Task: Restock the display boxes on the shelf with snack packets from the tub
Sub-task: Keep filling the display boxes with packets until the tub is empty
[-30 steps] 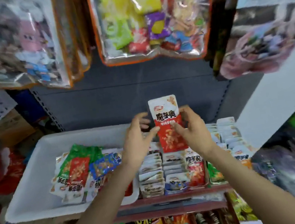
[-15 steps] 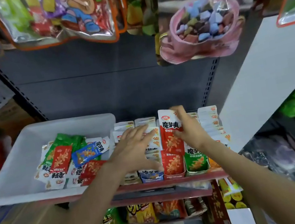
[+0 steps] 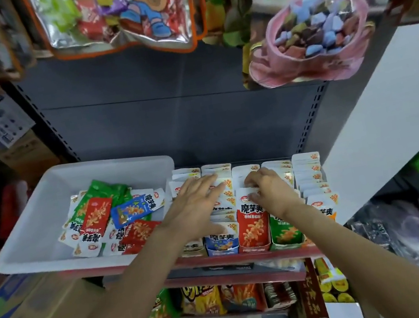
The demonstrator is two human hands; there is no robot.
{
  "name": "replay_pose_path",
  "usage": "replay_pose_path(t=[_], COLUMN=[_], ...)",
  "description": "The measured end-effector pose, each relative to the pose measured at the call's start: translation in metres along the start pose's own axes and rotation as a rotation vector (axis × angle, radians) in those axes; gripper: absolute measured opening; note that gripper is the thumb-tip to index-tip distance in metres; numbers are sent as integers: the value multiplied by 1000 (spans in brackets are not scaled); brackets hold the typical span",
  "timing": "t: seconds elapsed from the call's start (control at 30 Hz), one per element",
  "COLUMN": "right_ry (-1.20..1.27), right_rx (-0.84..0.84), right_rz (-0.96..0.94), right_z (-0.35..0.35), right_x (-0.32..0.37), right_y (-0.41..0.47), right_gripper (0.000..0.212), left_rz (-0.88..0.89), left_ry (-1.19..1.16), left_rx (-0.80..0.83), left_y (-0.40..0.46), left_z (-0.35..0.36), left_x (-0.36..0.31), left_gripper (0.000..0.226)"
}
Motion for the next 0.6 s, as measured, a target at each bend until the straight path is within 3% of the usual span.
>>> replay_pose_path(t=[0.1,0.2,0.27,0.37,0.47,0.6], right_ry=[170,245,266,264,246,125], right_rx=[-159,-204,-187,-142,-59,124], right_rz=[-28,-122,-186,-295,-370,-312], right_z=[-14,-20,-17,-1,32,101], right_x=[22,63,96,150,200,241], right_y=[-1,2,6,16,32,63], right_gripper=[30,29,30,31,33,38], left_rz=[38,46,-34,-295,-550,-706], left_ry=[-14,-139,-255,-356,-509,-551], left_rx=[-80,-217,-326,-504,-400,-174], left_y=[-10,-29,-45,-71,-92,-105], left_z=[-2,-11,-16,-12,13,61], left_x=[3,19,45,108,170,238], left_gripper=[96,85,66,41,38,37])
Point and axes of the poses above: each hand's wrist, its own y-axis towards the middle knuckle, its own z-axis out of the palm, x = y × z, the point moved 7 cm from there along y, towards the middle knuckle, and after that the axes turned 3 degrees about -z, right-handed, at the moved point
